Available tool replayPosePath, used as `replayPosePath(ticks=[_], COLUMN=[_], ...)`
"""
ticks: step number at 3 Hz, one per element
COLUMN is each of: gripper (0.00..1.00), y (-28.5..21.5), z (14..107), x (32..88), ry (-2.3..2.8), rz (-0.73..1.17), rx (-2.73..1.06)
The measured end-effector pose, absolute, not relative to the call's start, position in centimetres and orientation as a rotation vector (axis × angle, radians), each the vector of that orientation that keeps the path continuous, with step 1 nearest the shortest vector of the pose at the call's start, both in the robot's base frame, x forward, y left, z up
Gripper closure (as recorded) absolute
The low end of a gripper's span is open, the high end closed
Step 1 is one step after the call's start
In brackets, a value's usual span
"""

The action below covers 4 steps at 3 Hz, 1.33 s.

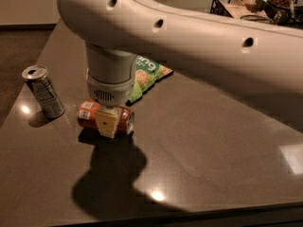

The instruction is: Move coke can near redbull can

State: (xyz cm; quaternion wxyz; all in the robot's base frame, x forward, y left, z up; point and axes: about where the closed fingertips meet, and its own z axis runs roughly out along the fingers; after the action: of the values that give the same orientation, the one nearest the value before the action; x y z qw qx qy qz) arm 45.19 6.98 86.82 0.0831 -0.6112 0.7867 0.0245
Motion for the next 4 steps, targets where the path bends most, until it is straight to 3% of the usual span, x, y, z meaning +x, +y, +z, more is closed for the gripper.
replayPosePath(ticks=[1, 2, 4], gripper=[1.0, 0.93, 0.52], y=[9.3, 11.3, 13.6], z=[86.7, 86.1, 85.6], x=[45.4, 45.6, 47.0], ry=[2.336, 2.336, 2.352], rz=[0.075, 0.077, 0.053], rx=[-1.851, -1.871, -1.87])
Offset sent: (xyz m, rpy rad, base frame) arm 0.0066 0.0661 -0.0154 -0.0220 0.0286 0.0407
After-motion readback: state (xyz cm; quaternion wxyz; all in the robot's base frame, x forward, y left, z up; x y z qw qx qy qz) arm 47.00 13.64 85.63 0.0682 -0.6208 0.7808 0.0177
